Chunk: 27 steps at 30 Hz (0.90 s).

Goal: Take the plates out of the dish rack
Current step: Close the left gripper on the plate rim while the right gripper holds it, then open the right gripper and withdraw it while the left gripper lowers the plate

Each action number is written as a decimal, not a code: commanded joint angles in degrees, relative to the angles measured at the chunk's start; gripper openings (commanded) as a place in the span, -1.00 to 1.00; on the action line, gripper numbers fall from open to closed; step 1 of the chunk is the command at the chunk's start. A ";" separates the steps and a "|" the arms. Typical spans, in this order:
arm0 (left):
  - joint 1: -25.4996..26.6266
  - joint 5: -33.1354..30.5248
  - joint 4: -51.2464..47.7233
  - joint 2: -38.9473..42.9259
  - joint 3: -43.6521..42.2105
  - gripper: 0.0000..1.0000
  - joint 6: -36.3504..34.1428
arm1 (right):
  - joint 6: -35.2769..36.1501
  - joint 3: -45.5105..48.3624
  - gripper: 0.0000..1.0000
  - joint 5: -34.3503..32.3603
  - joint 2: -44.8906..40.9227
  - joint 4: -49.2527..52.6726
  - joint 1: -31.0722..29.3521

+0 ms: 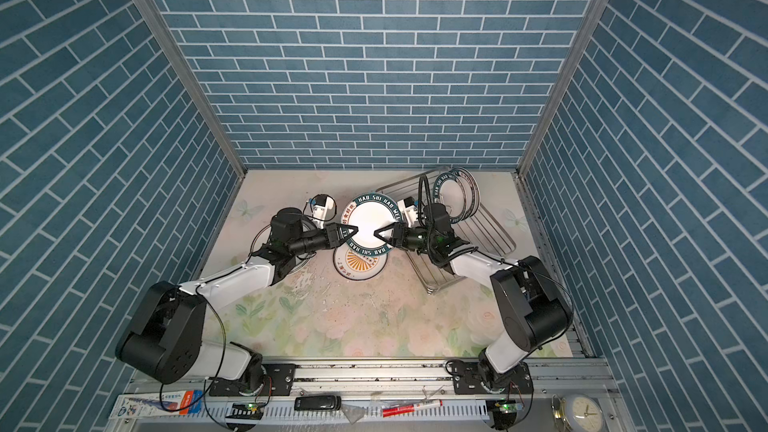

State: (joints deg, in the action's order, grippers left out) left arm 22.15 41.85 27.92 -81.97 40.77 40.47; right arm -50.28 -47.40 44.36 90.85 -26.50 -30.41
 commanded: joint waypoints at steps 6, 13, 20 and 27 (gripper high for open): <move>-0.69 -3.71 -4.68 5.36 -0.57 -1.00 -4.15 | 14.20 -5.01 0.11 -9.47 -8.85 15.16 -0.35; -2.52 -9.96 -12.93 12.41 -0.56 -1.00 -6.39 | 24.08 -6.12 0.32 -25.90 -17.31 28.83 -0.30; -2.82 -30.69 -33.97 21.51 1.64 -1.00 -11.60 | 28.63 -5.34 0.61 -42.06 -25.38 35.28 -0.35; -2.86 -31.78 -39.06 14.41 4.52 -1.00 -9.19 | 29.79 -3.62 0.98 -50.16 -28.20 36.27 -0.35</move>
State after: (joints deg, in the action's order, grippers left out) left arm 19.46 11.44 -8.23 -64.88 43.27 31.18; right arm -23.03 -51.37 0.34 63.72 7.88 -30.50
